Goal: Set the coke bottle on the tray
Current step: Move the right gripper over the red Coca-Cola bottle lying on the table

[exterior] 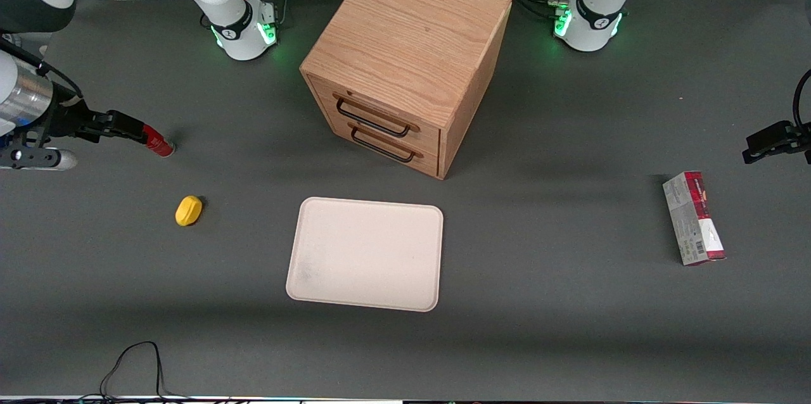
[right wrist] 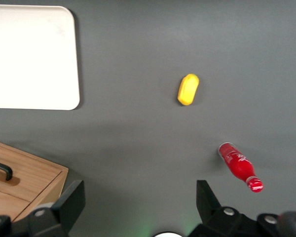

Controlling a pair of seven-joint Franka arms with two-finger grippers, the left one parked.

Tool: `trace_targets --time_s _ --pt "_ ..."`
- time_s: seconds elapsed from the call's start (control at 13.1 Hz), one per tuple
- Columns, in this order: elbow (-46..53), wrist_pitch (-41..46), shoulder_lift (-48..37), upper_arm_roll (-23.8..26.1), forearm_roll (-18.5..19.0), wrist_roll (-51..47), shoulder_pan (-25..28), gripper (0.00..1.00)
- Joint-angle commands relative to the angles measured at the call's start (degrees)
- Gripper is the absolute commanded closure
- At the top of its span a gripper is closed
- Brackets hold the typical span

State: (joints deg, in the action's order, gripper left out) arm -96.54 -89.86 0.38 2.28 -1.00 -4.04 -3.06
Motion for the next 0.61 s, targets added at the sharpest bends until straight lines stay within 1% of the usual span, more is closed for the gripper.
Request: trace_targets --time_s 0.0,0.08,0.15,0.23,0.38,0.54 --pt "1.18 1.0 0.94 -2.18 0.56 7.7 -3.09 0.0" --pt "0.83 1.17 0.42 -4.63 0.73 10.95 -3.62 0.0" --pt "-0.65 2.13 -0.46 -7.09 2.04 14.29 -3.45 0.0" --pt "-2.49 2.14 -2.21 -8.15 3.36 16.94 -3.45 0.0" --pt "-6.71 1.88 -6.34 -11.22 3.55 20.02 -3.45 0.0" --pt "-12.06 0.31 -10.9 -12.81 4.95 22.41 -3.45 0.0"
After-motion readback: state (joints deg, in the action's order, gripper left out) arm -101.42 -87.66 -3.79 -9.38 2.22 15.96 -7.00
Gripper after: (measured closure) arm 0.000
